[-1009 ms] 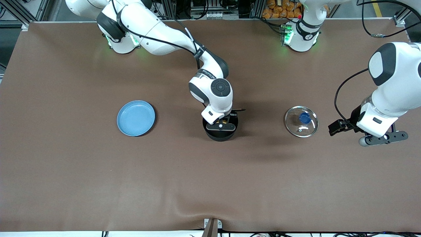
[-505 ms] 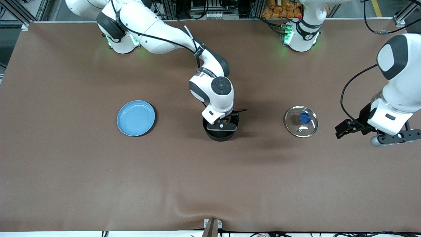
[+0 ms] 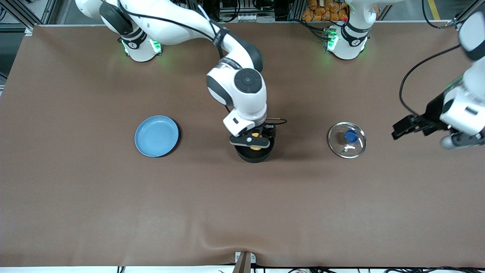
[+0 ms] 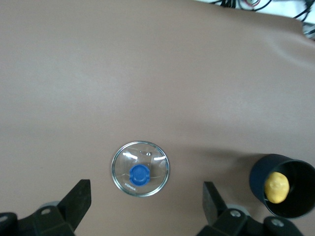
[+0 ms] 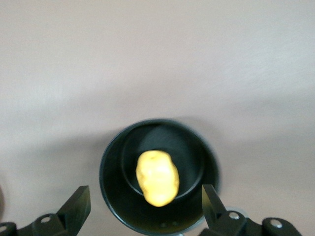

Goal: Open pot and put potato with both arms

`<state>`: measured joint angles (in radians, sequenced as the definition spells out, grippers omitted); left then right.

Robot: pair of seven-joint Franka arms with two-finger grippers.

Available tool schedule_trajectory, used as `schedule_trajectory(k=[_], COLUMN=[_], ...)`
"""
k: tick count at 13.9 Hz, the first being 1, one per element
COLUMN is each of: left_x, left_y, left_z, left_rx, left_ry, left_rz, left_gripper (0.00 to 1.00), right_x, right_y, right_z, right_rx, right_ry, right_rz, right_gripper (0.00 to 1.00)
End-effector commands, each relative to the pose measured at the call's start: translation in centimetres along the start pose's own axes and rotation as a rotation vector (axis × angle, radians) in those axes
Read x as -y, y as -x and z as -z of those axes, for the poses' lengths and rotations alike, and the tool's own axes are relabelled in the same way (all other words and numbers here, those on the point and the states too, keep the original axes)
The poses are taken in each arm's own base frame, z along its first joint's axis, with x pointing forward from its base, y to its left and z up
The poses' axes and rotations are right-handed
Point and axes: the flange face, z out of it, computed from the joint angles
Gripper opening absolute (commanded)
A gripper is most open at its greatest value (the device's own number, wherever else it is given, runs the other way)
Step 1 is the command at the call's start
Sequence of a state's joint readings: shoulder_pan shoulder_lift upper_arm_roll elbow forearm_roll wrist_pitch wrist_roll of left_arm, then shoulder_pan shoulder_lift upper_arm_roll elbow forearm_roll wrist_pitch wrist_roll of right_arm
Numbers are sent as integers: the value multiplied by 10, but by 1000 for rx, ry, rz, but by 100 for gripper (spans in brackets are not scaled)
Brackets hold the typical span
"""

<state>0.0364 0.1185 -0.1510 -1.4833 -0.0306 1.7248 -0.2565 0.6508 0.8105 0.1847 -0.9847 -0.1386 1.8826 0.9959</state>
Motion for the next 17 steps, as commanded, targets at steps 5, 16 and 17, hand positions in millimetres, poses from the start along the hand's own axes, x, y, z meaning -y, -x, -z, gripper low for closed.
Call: schedule_trajectory(k=[5,16,17], left_x=[7,10,11], left_y=[21,22,21], left_z=[32,26,25], left_rx=[33,58,60], left_ry=[-3,-14,-15], left_rz=[12,20,21], left_gripper=[100,100,100], right_x=[-134,-390,-403], right_y=[-128,-206,-203], right_z=[75,156,164], right_rx=[-22,174,170], right_ry=[-19,73,87], right_rz=[-134,129,136], right_gripper=[100,100,100])
